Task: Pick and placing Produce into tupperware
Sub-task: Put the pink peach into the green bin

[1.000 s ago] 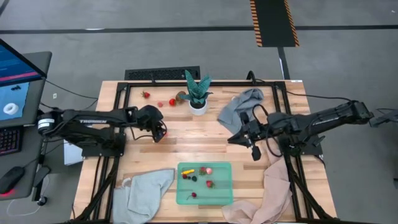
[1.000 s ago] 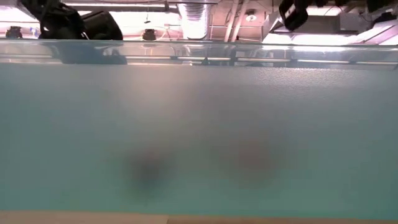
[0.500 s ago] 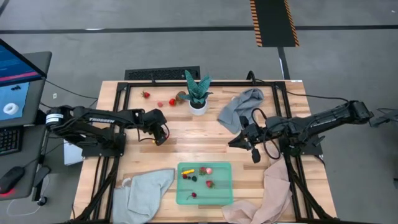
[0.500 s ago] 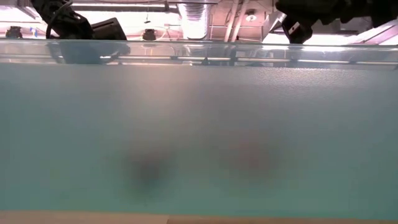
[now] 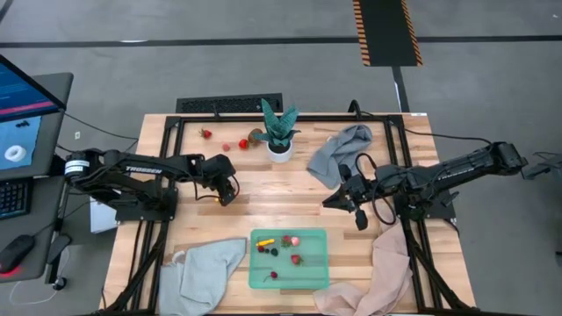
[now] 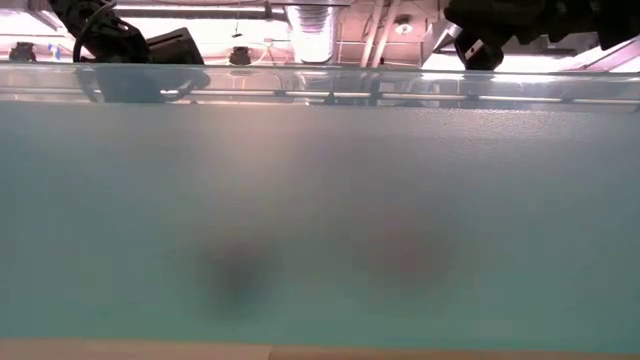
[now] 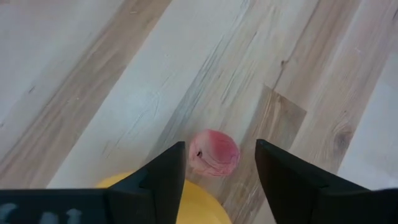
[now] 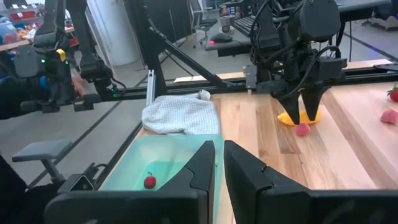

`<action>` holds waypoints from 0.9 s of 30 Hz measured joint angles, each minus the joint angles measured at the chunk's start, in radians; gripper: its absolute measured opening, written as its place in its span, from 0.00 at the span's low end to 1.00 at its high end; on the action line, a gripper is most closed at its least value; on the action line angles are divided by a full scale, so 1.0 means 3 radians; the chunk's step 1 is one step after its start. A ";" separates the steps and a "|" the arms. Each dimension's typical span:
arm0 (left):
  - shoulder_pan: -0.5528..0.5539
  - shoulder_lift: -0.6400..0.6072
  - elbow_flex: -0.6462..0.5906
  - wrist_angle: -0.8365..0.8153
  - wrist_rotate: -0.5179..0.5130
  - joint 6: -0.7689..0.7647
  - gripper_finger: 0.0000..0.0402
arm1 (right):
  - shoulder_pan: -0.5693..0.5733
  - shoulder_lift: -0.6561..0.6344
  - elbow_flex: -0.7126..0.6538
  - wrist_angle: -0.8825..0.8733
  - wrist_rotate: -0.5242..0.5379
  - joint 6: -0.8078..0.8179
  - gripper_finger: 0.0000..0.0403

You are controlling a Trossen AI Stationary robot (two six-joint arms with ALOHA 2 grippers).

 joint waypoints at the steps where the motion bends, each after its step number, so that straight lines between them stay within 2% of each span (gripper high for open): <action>1: 0.0000 0.0000 0.0000 0.0000 -0.0009 -0.0004 0.48 | 0.0000 0.0000 0.0000 0.0001 0.0000 0.0000 0.15; 6: 0.0000 0.0000 0.0000 -0.0001 -0.0034 -0.0050 0.59 | 0.0001 0.0000 0.0000 0.0000 0.0000 0.0000 0.15; 9: 0.0000 0.0000 0.0000 -0.0002 -0.0077 -0.0066 0.62 | 0.0001 0.0003 0.0000 -0.0001 0.0000 0.0000 0.15; 16: -0.0003 0.0004 -0.0004 -0.0017 -0.0214 -0.0053 0.63 | 0.0001 0.0009 0.0000 -0.0001 0.0002 0.0005 0.15; 27: -0.0221 0.0340 -0.0006 0.0091 -0.0279 -0.0022 0.63 | 0.0045 0.0009 0.0001 -0.0001 0.0016 0.0005 0.15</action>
